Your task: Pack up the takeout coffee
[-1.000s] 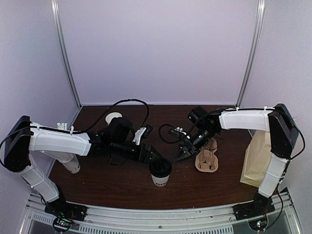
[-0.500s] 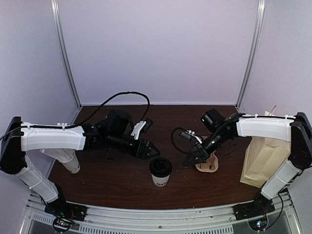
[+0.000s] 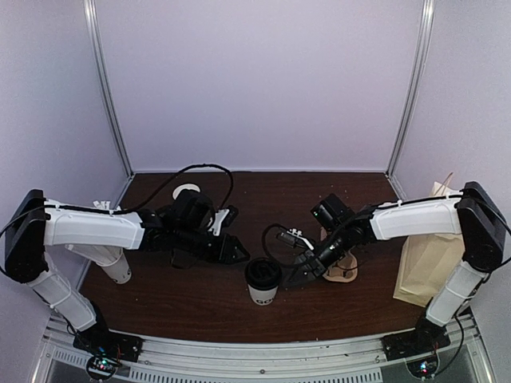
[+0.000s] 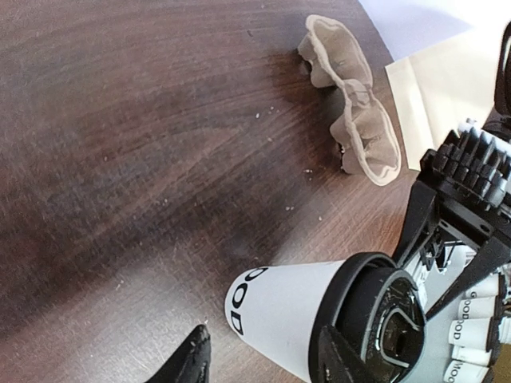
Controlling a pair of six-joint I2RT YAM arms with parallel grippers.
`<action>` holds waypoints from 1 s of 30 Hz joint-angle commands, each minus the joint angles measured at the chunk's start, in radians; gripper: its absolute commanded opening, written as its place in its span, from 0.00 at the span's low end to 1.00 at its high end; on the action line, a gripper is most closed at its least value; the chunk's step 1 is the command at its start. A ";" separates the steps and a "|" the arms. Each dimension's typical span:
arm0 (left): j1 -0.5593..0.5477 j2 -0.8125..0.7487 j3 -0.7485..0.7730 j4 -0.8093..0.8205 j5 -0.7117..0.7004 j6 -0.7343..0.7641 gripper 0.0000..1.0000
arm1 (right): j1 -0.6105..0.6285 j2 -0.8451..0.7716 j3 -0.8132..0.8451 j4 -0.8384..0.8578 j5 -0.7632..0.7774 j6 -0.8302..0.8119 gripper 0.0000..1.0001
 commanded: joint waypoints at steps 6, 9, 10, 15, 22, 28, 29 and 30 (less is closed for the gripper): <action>0.008 0.004 -0.012 0.105 0.044 -0.046 0.45 | 0.038 0.059 0.053 0.076 -0.040 0.065 0.46; 0.008 0.014 -0.017 0.106 0.053 -0.045 0.45 | 0.039 0.067 0.068 0.071 -0.032 0.069 0.48; 0.008 0.018 -0.018 0.106 0.054 -0.045 0.45 | 0.038 0.072 0.074 0.069 -0.031 0.069 0.48; 0.008 0.034 -0.027 0.138 0.058 -0.048 0.43 | 0.038 0.095 0.088 0.058 -0.028 0.077 0.48; 0.008 0.038 -0.048 0.164 0.067 -0.065 0.41 | 0.034 0.115 0.099 0.029 -0.005 0.069 0.50; 0.008 0.044 -0.052 0.157 0.067 -0.072 0.41 | 0.020 0.142 0.109 -0.003 0.036 0.061 0.50; 0.008 0.047 -0.057 0.159 0.067 -0.075 0.40 | 0.020 0.151 0.113 -0.016 0.042 0.058 0.50; 0.008 0.048 -0.066 0.161 0.067 -0.079 0.40 | 0.019 0.161 0.116 -0.026 0.045 0.056 0.50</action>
